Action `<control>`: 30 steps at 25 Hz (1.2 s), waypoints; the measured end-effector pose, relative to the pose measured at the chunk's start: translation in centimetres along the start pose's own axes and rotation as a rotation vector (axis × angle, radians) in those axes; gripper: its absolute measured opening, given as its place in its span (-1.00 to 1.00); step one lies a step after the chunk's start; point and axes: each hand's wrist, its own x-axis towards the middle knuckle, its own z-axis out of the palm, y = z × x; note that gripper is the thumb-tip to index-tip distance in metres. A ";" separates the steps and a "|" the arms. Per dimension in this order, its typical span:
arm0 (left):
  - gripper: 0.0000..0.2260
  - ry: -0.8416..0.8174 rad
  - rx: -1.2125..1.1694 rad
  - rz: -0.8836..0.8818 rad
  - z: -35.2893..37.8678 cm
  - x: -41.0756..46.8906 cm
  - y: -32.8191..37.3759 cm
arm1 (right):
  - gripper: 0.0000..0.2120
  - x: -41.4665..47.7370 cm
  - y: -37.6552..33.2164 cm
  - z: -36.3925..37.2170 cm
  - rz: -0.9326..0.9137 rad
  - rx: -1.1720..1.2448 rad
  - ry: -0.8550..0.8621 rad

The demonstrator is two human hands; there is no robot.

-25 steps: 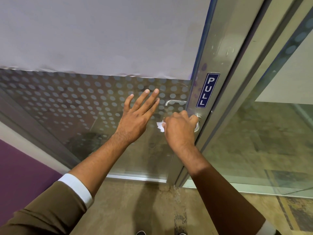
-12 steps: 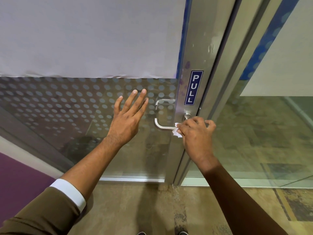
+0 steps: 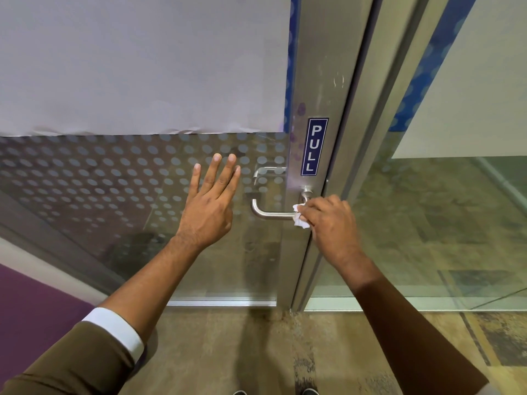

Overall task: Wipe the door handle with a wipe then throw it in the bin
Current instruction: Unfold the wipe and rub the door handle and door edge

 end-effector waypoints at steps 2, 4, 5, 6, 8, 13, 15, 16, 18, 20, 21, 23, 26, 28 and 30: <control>-0.10 -0.005 -0.004 0.001 -0.1 0.0 0.0 | -0.81 0.6 1.0 -0.1 0.040 0.148 -0.026; -0.10 -0.009 -0.002 0.003 -0.3 -0.1 0.1 | -0.82 0.4 0.8 0.0 0.139 0.333 -0.062; -0.10 -0.010 -0.003 0.002 -0.3 -0.1 0.1 | -0.82 0.0 0.2 0.1 0.166 0.381 -0.063; -0.10 -0.012 -0.005 -0.002 -0.4 -0.1 0.2 | -0.83 -0.5 -0.6 0.3 0.176 0.391 -0.061; -0.11 -0.023 -0.009 -0.012 -0.5 -0.1 0.3 | -0.83 -1.0 -1.9 0.5 0.218 0.385 -0.033; -0.12 -0.055 -0.020 -0.017 -1.1 0.0 0.3 | -0.86 3.0 -0.4 0.0 0.614 0.397 -0.015; -0.13 -0.061 -0.020 -0.020 -1.2 0.0 0.3 | -0.85 3.8 -0.3 -0.1 0.664 0.392 -0.042; -0.13 -0.061 -0.018 -0.021 -1.2 0.0 0.4 | -0.85 3.8 -0.6 -0.2 0.677 0.396 -0.035; -0.14 -0.055 -0.028 -0.026 -1.1 0.0 0.6 | -0.84 3.1 -1.1 -0.2 0.694 0.416 -0.017; -0.15 -0.051 -0.034 -0.026 -1.1 -0.1 0.6 | -0.87 2.6 -1.4 -0.3 0.694 0.439 -0.013; -0.15 -0.049 -0.030 -0.026 -1.1 0.0 0.6 | -0.88 2.7 -1.5 -0.4 0.692 0.443 -0.019; -0.15 -0.054 -0.034 -0.029 -1.3 0.0 0.6 | -0.86 3.5 -1.3 -0.6 0.707 0.458 -0.032; -0.15 -0.056 -0.036 -0.027 -1.3 0.0 0.6 | -0.81 3.6 -1.7 -0.7 0.703 0.465 -0.038; -0.14 -0.058 -0.033 -0.024 -1.3 0.0 0.5 | -0.82 2.6 -2.2 -0.8 0.677 0.446 -0.031; -0.14 -0.057 -0.031 -0.022 -1.2 0.0 0.4 | -0.82 0.9 -2.9 -1.0 0.610 0.414 -0.028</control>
